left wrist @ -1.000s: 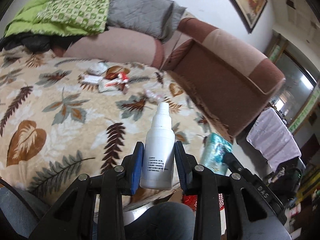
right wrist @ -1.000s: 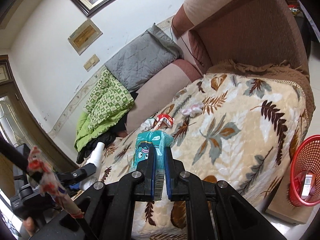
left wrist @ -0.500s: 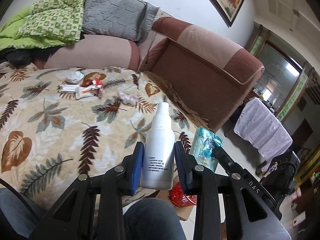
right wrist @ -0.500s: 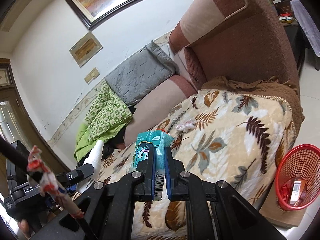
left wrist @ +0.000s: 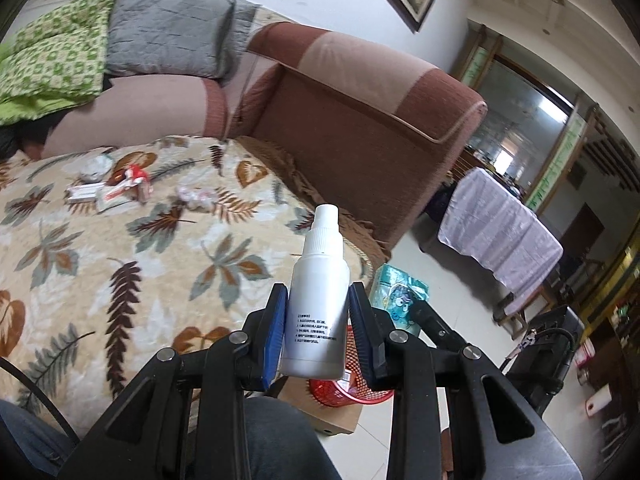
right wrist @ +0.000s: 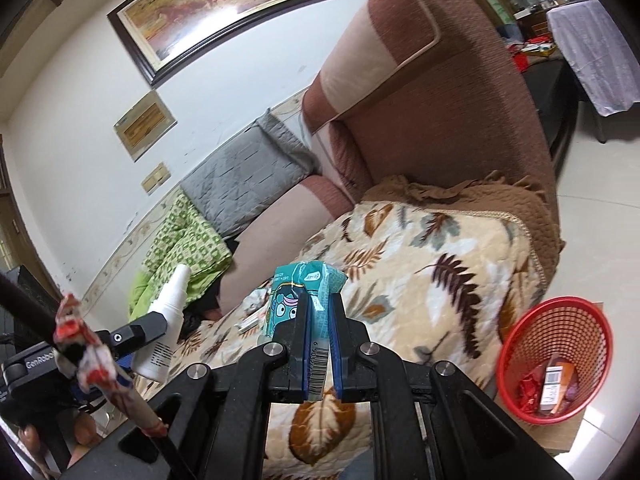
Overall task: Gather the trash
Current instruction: 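Carry the juice box and spray bottle in both tools toward the red wastebasket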
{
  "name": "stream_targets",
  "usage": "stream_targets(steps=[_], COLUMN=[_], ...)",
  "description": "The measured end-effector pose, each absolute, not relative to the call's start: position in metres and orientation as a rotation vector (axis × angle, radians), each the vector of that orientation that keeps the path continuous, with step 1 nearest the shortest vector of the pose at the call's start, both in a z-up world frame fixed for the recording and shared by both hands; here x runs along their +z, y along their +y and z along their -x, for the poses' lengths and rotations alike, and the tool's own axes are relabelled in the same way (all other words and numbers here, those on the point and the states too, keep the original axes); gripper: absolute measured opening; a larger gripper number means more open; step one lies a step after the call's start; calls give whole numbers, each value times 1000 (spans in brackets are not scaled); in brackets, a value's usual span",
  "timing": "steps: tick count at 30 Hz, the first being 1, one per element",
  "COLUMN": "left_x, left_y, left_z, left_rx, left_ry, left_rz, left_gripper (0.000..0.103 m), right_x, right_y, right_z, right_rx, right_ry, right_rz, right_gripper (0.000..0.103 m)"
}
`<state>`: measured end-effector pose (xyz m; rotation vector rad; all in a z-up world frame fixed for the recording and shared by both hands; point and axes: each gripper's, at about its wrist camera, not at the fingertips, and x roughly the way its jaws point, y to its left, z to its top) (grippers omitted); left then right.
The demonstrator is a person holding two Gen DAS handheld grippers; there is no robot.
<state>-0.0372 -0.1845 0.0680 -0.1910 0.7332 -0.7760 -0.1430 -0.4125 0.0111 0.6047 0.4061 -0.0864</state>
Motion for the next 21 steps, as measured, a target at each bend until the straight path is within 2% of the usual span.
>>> stream_targets(steps=[21], left_x=[48], left_y=[-290], left_z=[41], left_rx=[-932], left_ry=[834], left_rz=[82], left_gripper=[30], right_x=[-1], right_y=[-495], right_z=[193], right_rx=[-313], right_ry=[372], right_rz=[-647], right_gripper=[9])
